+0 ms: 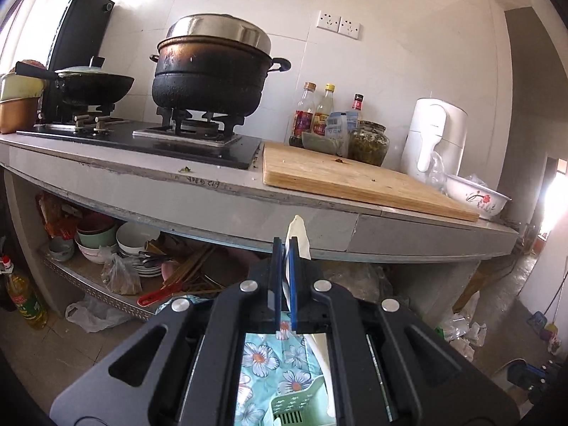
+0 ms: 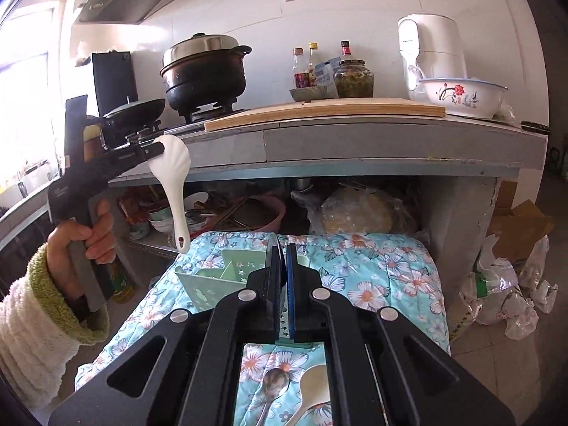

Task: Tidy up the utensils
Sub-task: 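Lower the paddle into the holder with the left gripper while the right gripper drops the spoon in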

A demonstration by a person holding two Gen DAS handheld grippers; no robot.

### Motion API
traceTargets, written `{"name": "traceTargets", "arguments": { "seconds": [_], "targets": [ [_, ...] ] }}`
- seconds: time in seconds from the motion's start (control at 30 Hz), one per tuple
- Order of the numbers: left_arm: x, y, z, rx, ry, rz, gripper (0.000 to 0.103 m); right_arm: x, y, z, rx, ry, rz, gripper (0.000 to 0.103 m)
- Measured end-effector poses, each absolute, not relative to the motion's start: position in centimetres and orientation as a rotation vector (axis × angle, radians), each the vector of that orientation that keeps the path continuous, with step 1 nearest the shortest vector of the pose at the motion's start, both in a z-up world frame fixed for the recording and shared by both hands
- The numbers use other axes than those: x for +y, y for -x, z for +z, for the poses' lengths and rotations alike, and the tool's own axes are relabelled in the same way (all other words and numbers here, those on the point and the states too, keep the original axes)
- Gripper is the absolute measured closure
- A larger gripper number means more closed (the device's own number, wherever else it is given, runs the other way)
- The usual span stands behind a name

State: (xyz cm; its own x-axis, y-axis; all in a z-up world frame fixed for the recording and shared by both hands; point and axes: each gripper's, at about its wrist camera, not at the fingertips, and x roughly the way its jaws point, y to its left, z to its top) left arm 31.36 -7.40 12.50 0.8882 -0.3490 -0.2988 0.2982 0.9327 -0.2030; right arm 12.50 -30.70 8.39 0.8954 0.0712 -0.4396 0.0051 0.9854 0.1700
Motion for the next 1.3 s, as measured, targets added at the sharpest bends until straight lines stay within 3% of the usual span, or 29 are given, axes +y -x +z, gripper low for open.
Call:
{"name": "traceTargets", "arguments": {
  "seconds": [0.3, 0.53, 0.63, 0.7, 0.87, 1.3],
  "targets": [
    [-8.7, -33.8, 5.8, 0.437, 0.099, -0.315, 0.100, -33.1, -13.0, 7.9, 0.468, -0.229, 0.033, 0.100],
    [-8.4, -33.0, 3.4, 0.497, 0.073, -0.374, 0.098, -35.1, -14.8, 10.8, 0.371, -0.235, 0.007, 0.100],
    [-8.1, -32.5, 2.9, 0.523, 0.084, -0.395, 0.088, -35.5, -16.2, 12.4, 0.316, -0.196, -0.020, 0.100],
    [-7.6, -31.9, 2.7, 0.530, 0.103, -0.403, 0.068, -35.5, -17.6, 13.1, 0.295, -0.161, -0.046, 0.100],
    [-6.5, -30.0, 2.7, 0.538, 0.131, -0.419, 0.061, -34.5, -21.3, 12.9, 0.281, -0.042, -0.099, 0.100],
    [-2.7, -22.8, 2.0, 0.558, 0.089, -0.412, 0.038, -29.2, -24.8, 5.8, 0.356, 0.214, -0.009, 0.100]
  ]
}}
